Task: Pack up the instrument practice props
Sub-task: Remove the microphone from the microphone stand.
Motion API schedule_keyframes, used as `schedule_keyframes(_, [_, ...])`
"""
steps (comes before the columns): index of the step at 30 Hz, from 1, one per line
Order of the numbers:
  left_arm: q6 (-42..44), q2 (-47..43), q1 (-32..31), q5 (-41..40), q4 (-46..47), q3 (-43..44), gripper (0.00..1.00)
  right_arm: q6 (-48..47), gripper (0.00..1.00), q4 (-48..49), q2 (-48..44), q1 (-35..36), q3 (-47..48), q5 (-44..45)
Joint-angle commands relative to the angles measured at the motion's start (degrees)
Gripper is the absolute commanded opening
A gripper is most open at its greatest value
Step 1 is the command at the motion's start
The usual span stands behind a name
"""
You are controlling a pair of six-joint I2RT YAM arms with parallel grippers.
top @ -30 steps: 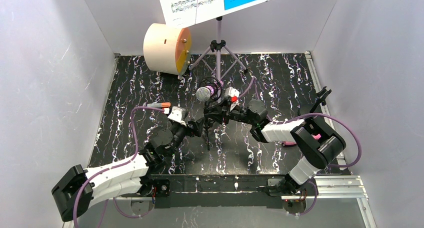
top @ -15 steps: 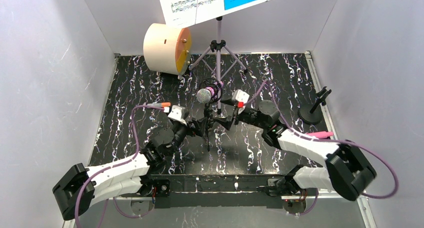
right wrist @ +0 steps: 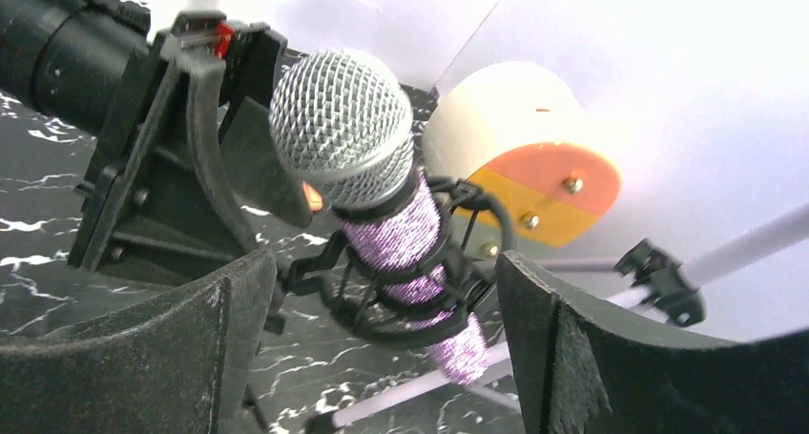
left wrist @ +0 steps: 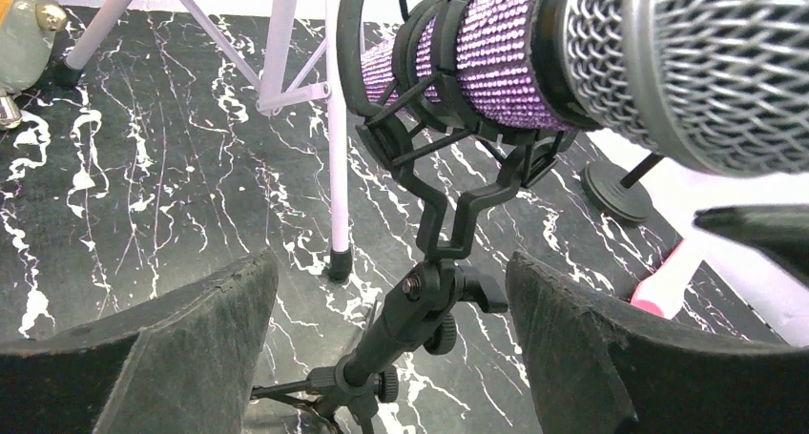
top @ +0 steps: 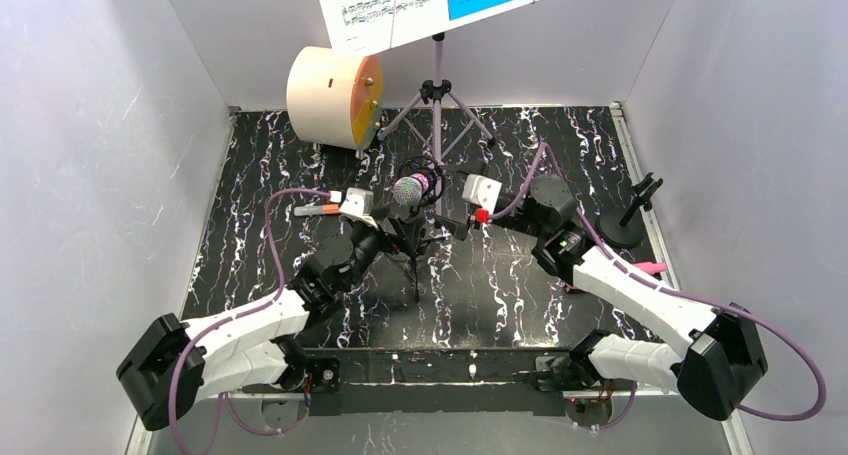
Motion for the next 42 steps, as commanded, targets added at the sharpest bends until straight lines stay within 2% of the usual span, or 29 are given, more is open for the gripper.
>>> schedule_keyframes(1, [-0.69, 2.25, 1.52, 1.13, 1.44, 2.96, 0.87, -9.60, 0.93, -1.24, 2.80, 0.06, 6.75, -3.27])
schedule_keyframes(5, [-0.96, 4.82, 3.77, 3.31, 4.56, 2.36, 0.86, -12.89, 0.92, -1.88, 5.87, 0.06, 9.59, -6.42])
schedule_keyframes(9, [-3.00, 7.93, 7.01, 8.66, 12.20, -0.13, 0.83, -14.16, 0.90, -1.89, 8.53, 0.15, 11.39, -10.40])
schedule_keyframes(15, [-3.04, 11.91, 9.13, 15.95, 18.75, -0.99, 0.76, -14.39, 0.86, -2.50, 11.43, 0.35, 13.79, -13.64])
schedule_keyframes(20, [-3.13, 13.62, 9.74, 19.86, 21.11, -1.01, 0.67, -14.40, 0.81, -1.91, 13.35, 0.45, 15.54, -14.71])
schedule_keyframes(28, [-4.18, 14.71, 9.94, 20.86, 21.95, -1.44, 0.46, -10.97, 0.71, 1.38, 14.57, 0.47, 15.23, -17.01])
schedule_keyframes(42, [-4.95, 13.07, 9.94, 19.99, 19.52, -1.58, 0.19, -8.50, 0.73, 3.93, 16.49, 0.62, 15.81, -19.37])
